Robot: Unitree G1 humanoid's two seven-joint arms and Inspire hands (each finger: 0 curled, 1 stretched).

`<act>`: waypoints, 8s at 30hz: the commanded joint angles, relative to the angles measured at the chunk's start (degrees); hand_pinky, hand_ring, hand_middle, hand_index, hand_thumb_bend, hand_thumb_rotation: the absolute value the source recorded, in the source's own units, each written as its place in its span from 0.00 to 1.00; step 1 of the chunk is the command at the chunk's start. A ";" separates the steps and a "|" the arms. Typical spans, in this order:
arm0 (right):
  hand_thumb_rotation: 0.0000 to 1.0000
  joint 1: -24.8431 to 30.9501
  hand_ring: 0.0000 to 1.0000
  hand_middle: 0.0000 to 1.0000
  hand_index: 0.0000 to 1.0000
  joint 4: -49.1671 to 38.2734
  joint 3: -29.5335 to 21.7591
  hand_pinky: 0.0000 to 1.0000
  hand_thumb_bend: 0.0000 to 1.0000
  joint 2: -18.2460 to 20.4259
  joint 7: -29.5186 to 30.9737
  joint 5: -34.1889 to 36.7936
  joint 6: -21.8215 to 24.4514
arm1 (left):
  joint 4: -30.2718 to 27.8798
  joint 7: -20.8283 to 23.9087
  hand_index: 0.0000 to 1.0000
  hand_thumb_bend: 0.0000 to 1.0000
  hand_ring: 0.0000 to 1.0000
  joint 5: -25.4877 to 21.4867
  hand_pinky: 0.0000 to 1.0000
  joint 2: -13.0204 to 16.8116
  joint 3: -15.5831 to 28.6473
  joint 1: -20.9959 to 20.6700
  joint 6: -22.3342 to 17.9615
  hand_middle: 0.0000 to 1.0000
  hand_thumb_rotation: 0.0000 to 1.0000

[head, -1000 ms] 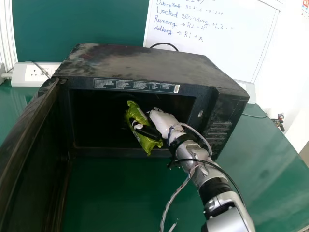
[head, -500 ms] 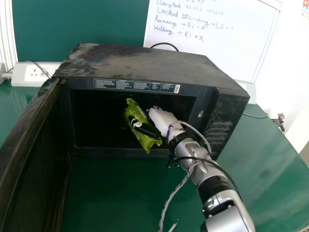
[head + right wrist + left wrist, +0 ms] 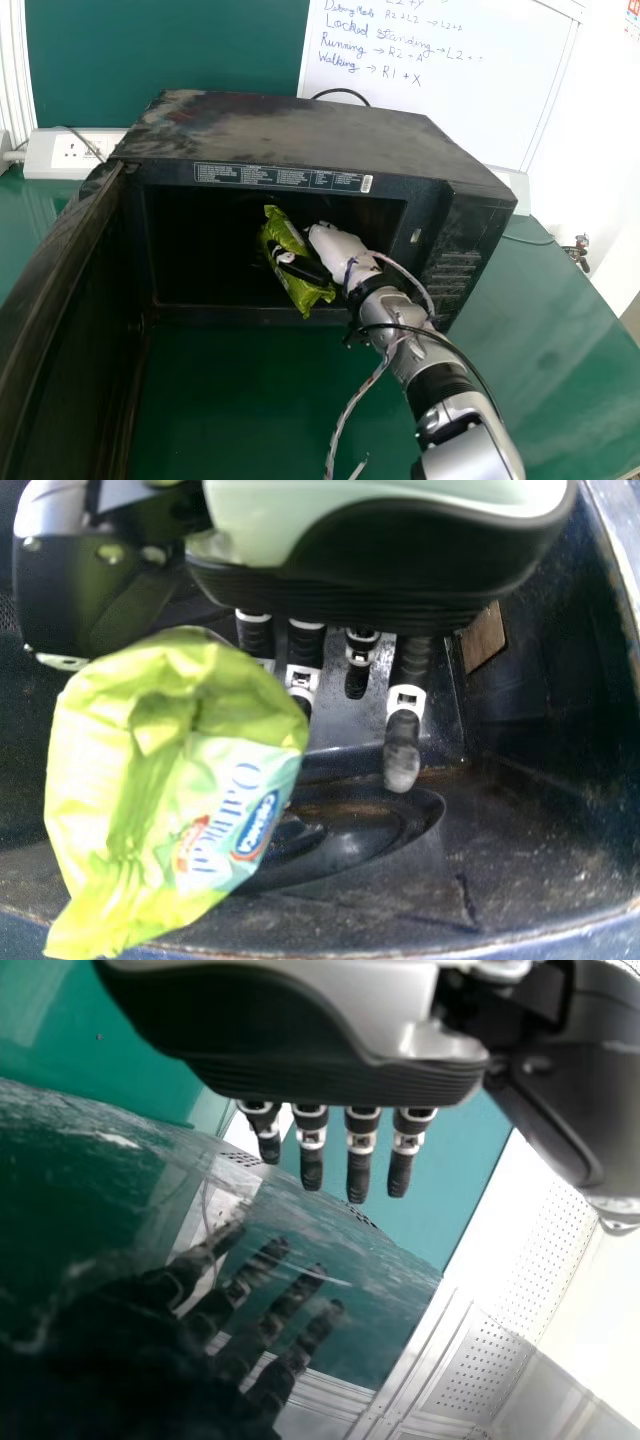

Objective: Put biscuit inside oven

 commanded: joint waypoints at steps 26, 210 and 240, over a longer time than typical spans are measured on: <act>0.00 -4.85 0.26 0.47 0.48 1.21 0.22 0.19 0.53 3.17 -0.65 0.62 2.97 | -0.98 0.43 0.96 0.90 0.96 -0.35 0.98 -0.16 -0.88 1.08 -0.31 0.94 0.89; 0.19 77.59 0.64 0.66 0.63 -70.10 -50.22 0.55 0.97 -32.36 3.94 16.62 -12.25 | 27.68 15.72 0.98 0.72 0.98 70.81 0.97 -2.27 -10.38 -10.66 -54.27 0.98 0.86; 0.18 78.20 0.62 0.65 0.62 -72.85 -50.05 0.52 0.98 -31.60 4.38 16.84 -10.72 | 12.36 17.80 0.84 0.75 0.87 99.13 0.91 11.58 -16.03 -10.96 -27.46 0.88 0.79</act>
